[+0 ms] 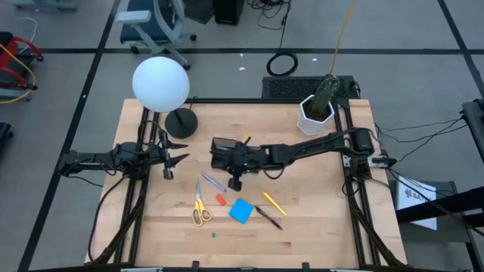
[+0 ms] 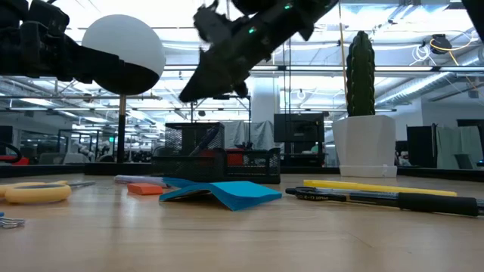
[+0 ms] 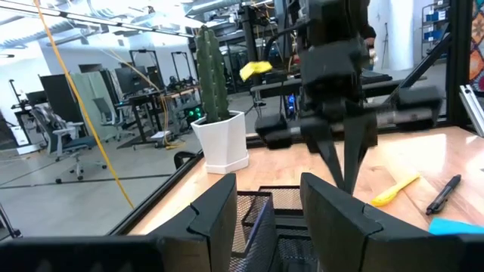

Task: Pick and place office supplies into organizer
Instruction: Put the purple pen into the desk organizer

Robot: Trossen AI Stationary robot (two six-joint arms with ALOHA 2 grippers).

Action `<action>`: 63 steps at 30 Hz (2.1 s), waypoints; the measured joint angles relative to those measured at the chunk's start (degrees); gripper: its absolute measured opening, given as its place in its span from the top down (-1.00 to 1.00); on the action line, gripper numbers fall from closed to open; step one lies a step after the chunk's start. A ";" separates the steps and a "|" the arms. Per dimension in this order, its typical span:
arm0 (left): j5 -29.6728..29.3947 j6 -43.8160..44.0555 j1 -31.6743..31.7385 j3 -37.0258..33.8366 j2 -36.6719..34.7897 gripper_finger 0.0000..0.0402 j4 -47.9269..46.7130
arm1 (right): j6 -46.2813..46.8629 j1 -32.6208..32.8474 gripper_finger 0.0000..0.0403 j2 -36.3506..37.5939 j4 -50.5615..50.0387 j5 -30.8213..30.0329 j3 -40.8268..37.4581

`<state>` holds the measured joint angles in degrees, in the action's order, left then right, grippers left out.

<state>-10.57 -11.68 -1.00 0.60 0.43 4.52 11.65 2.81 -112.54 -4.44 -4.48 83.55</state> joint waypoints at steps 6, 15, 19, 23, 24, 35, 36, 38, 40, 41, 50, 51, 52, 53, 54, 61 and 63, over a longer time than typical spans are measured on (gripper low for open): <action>0.00 0.00 0.00 0.00 -0.02 0.23 0.00 | 1.33 -0.04 0.98 -6.10 -9.16 -0.21 8.85; 0.02 0.02 -0.01 0.00 0.00 0.23 0.00 | 2.68 0.26 0.98 -15.48 -20.14 -1.74 23.35; 0.02 0.09 -0.02 0.00 0.00 0.23 0.00 | 4.45 0.33 0.98 -18.51 -25.89 -1.72 27.90; 0.02 0.07 -0.02 0.00 0.00 0.23 0.00 | 7.24 0.46 0.98 -19.57 -26.97 -1.72 29.35; 0.02 0.07 -0.02 0.00 0.00 0.23 -0.02 | 7.89 0.54 0.98 -19.61 -27.34 -1.72 29.33; 0.02 0.08 -0.01 0.00 0.00 0.23 0.01 | 10.19 3.52 0.92 -19.64 -27.53 -1.55 29.19; 0.02 0.00 0.00 0.00 0.00 0.23 0.00 | 10.19 3.71 0.89 -19.64 -27.55 -1.55 29.16; 0.02 0.03 0.00 0.00 -0.02 0.23 0.02 | 10.19 3.96 0.81 -20.24 -27.28 -1.55 29.13; 0.02 0.07 0.00 0.00 0.00 0.23 0.00 | 10.21 4.07 0.70 -20.56 -27.36 -1.51 29.06; 0.02 0.01 0.00 0.00 0.00 0.23 0.02 | 10.42 4.07 0.65 -20.75 -27.61 -1.49 28.99; 0.02 -0.01 -0.01 0.00 -0.02 0.23 -0.01 | 12.88 4.38 0.28 -23.35 -26.44 -1.49 29.00; 0.03 -0.02 -0.02 0.00 0.00 0.23 -0.02 | 13.16 4.39 0.27 -23.51 -26.24 -1.46 29.00; 0.04 -0.02 -0.01 0.00 -0.01 0.23 -0.02 | 13.20 4.44 0.26 -23.64 -26.79 -1.48 29.00; 0.04 -0.01 -0.01 0.00 -0.02 0.23 0.02 | 13.31 4.50 0.26 -23.94 -27.46 -1.48 29.00; 0.02 -0.02 -0.02 0.00 0.00 0.23 -0.01 | 13.66 4.49 0.26 -24.30 -27.19 -1.47 29.00; 0.07 -0.02 -0.01 0.00 0.00 0.23 0.03 | 14.26 4.46 0.32 -25.27 -27.24 -1.74 29.09; 0.05 0.02 0.00 0.00 0.00 0.23 -0.07 | 14.23 4.45 0.35 -25.61 -26.94 -1.85 28.90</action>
<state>-10.52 -11.66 -0.99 0.60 0.42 4.45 25.88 7.26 -138.15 -31.39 -6.33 112.45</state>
